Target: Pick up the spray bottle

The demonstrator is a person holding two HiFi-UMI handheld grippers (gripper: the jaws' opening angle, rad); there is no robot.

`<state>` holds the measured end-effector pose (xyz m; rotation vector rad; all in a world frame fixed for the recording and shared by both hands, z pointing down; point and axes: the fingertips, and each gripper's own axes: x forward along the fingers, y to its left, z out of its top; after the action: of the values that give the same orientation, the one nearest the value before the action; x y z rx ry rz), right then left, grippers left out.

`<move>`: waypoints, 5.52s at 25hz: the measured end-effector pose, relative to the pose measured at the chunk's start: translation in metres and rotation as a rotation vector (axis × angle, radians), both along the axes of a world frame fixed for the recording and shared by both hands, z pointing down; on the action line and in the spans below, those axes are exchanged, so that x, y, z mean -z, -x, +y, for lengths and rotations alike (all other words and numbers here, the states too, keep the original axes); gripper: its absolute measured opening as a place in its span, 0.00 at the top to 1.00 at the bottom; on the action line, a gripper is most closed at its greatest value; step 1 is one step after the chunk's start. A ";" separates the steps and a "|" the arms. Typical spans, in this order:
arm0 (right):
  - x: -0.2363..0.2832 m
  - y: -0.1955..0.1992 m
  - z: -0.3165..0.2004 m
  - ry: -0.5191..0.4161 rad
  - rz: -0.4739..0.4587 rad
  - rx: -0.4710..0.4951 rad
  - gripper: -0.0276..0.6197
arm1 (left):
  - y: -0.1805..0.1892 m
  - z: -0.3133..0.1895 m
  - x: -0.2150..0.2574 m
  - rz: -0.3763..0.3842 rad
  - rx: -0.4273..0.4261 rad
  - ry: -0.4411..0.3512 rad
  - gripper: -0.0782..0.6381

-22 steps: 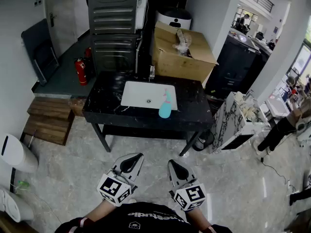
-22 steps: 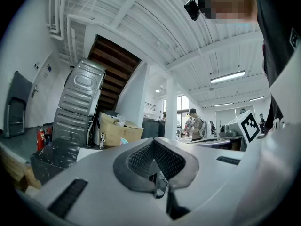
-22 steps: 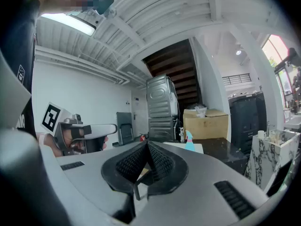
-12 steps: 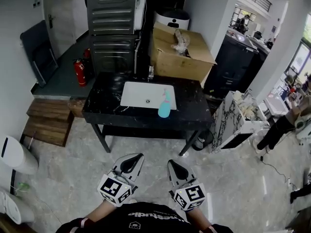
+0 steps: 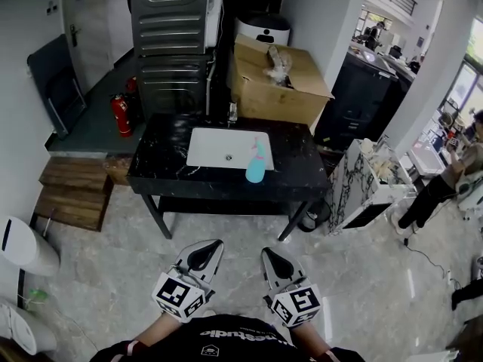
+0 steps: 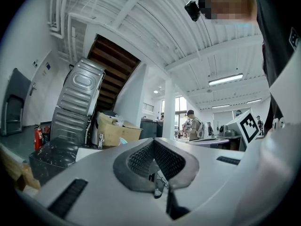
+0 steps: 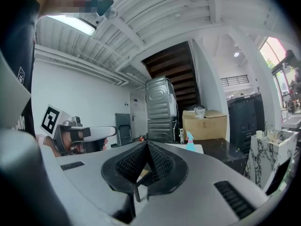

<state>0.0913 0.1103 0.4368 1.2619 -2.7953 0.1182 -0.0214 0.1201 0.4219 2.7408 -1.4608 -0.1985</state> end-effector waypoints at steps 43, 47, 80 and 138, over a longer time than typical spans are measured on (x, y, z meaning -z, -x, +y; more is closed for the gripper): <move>-0.004 0.008 -0.336 0.004 -0.055 0.083 0.90 | -0.008 -0.346 -0.006 -0.055 0.045 0.023 0.87; -0.002 0.018 -0.359 0.001 -0.060 0.072 0.90 | 0.005 -0.366 -0.008 -0.053 0.048 0.037 0.87; -0.092 0.042 -0.484 -0.053 0.033 -0.070 0.77 | 0.069 -0.423 -0.028 -0.046 0.023 0.087 0.87; 0.020 0.069 -0.413 -0.078 0.022 0.020 0.81 | 0.064 -0.422 0.008 -0.019 0.003 -0.025 0.87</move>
<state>0.0219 -0.3027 0.4163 1.2429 -2.8187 -0.0063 -0.0854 -0.3019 0.4136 2.7673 -1.4772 -0.1923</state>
